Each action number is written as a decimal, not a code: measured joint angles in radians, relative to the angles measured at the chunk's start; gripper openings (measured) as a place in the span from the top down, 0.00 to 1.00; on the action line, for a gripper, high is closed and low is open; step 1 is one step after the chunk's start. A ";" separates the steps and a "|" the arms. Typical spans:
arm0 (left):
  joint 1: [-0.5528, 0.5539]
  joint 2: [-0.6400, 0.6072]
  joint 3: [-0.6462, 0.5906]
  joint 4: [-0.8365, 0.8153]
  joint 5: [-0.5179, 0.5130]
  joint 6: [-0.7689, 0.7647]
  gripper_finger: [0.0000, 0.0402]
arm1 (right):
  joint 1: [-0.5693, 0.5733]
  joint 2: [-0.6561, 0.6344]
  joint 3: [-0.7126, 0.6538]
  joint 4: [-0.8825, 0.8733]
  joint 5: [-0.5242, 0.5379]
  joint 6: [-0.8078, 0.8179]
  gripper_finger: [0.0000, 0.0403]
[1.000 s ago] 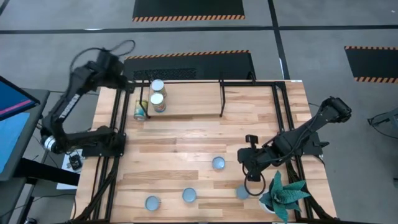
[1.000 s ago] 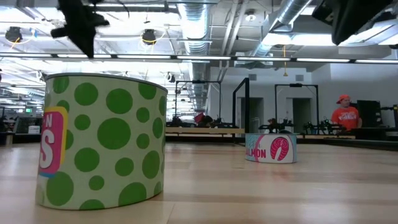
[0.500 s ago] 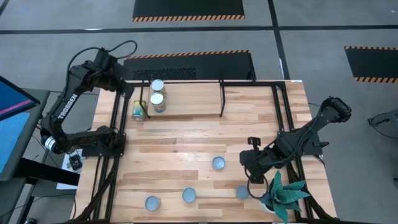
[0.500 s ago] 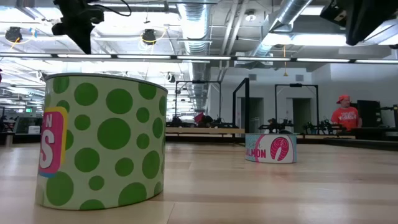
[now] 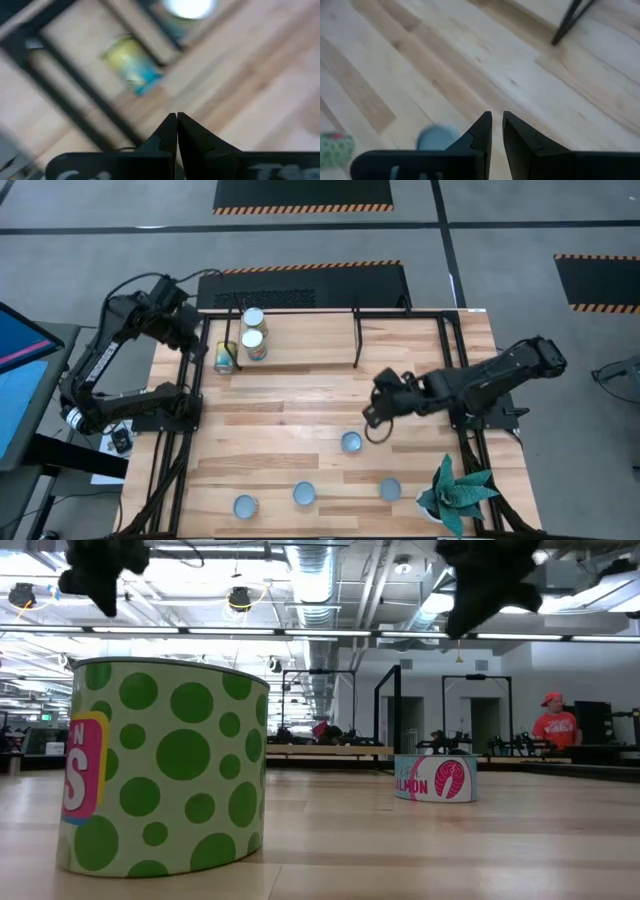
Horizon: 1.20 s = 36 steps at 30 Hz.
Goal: Pick and place cans onto a shelf
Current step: Put the canned carrots on the shelf
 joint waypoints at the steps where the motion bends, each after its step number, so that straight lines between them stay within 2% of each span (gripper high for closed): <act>1: -0.023 -0.023 -0.008 -0.002 0.011 -0.007 1.00 | -0.020 0.000 0.000 0.026 -0.016 -0.039 0.83; 4: -0.106 -0.098 -0.039 -0.004 0.019 -0.073 1.00 | -0.066 0.000 0.000 0.083 -0.062 -0.183 0.83; 7: -0.210 -0.184 -0.059 -0.004 0.035 -0.209 1.00 | -0.109 0.000 0.000 0.091 -0.082 -0.297 0.83; 11: -0.348 -0.274 -0.105 -0.006 -0.035 -0.423 1.00 | -0.161 0.000 0.000 0.078 -0.080 -0.375 0.83; 14: -0.438 -0.297 -0.152 -0.002 -0.068 -0.513 1.00 | -0.192 0.000 0.000 0.063 -0.080 -0.391 0.83; 19: -0.565 -0.241 -0.231 0.101 -0.066 -0.529 1.00 | -0.226 0.000 0.000 0.061 -0.080 -0.416 0.83; 24: -0.676 -0.122 -0.288 0.126 -0.162 -0.458 1.00 | -0.233 0.000 0.000 0.044 -0.080 -0.463 0.83; 28: -0.774 -0.067 -0.333 0.198 -0.335 -0.476 1.00 | -0.233 0.000 0.000 -0.019 -0.078 -0.460 0.83; 32: -0.886 -0.056 -0.370 0.273 -0.505 -0.557 1.00 | -0.230 0.000 0.000 -0.077 -0.078 -0.424 0.83; 36: -1.001 -0.047 -0.440 0.307 -0.543 -0.706 1.00 | -0.230 0.000 0.000 -0.095 -0.047 -0.411 0.83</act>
